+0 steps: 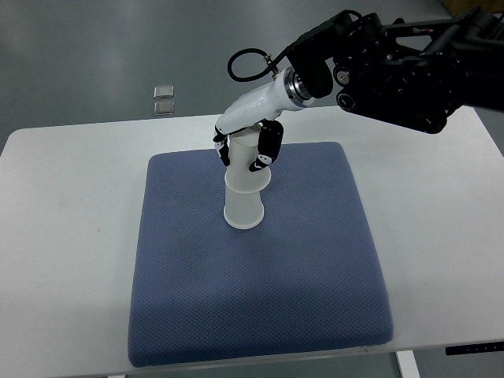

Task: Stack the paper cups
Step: 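Lower the held cup onto the upside-down cup on the pad, then open the right hand fingers and release the stacked cup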

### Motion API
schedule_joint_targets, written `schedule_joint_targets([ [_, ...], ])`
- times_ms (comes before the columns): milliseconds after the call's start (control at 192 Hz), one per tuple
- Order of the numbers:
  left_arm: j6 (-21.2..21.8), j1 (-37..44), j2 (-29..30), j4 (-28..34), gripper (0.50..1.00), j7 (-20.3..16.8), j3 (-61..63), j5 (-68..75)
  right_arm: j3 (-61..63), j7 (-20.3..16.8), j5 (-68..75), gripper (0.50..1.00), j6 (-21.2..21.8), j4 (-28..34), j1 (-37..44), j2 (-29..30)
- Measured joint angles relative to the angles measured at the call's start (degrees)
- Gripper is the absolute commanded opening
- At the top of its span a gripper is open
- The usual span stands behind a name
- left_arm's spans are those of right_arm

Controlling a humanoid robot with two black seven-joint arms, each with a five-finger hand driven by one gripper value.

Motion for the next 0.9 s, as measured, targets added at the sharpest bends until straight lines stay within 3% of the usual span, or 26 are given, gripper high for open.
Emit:
schedule_joint_targets([
  [714,0.0,0.0,0.0,0.0,1.000,0.0,0.0,0.0,0.7,-0.1,0.1,0.643,0.0,0.0,-0.8,0.4],
  [839,0.0,0.0,0.0,0.0,1.000,0.0,0.0,0.0,0.7,-0.2,0.1,0.672,-0.2,-0.1,-1.3,0.4],
  [901,0.0,0.0,0.0,0.0,1.000,0.0,0.0,0.0,0.7,-0.2,0.1,0.738,-0.5,-0.3,-1.7,0.4],
])
